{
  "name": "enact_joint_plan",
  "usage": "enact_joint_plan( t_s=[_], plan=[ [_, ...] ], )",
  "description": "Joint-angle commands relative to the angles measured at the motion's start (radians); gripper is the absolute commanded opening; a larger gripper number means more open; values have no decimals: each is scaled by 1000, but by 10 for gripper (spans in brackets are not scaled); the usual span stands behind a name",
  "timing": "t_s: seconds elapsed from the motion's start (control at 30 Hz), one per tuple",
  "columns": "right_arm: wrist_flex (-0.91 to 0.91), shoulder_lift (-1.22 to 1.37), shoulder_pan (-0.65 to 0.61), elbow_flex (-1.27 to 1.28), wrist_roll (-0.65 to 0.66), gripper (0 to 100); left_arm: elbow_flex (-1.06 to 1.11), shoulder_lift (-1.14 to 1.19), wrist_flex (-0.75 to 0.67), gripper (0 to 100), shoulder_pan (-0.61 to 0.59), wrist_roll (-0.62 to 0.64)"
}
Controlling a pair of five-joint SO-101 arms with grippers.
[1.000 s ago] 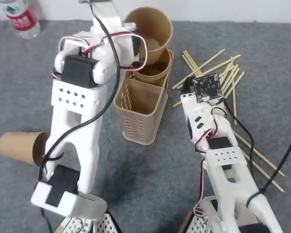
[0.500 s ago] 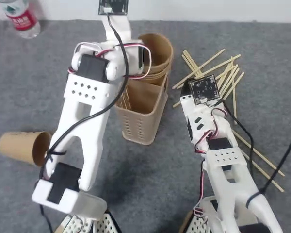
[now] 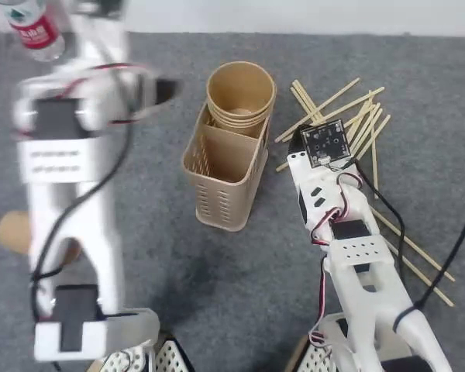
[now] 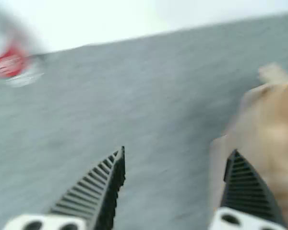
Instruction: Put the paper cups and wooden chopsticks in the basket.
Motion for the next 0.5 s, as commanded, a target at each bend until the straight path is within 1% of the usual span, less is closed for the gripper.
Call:
enact_joint_plan(
  t_s=[0.0,0.07,0.1,0.2,0.27,0.33,0.37,0.4,0.47],
  plan=[
    [-22,-31,7,-11,12,9,-7,-52,198,316,-203,-342],
    [-22,-31,7,-11,12,9,5,-46,301,315,-269,-448],
    [-22,-31,7,-11,11,9,22,-51,324,314,-298,-486],
    [-19,-31,7,-11,9,9,62,-54,308,273,-410,-562],
    [-16,-31,7,-9,9,9,81,-43,270,257,-486,-578],
    [-15,-31,8,-9,9,9,150,-52,224,283,-540,-583],
    [-15,-31,8,-9,9,9,189,-64,224,303,-560,-594],
    [-15,-31,8,-9,9,9,239,-81,221,317,-574,-629],
    [-15,-31,8,-8,8,9,352,-123,203,309,-588,-701]
  ],
)
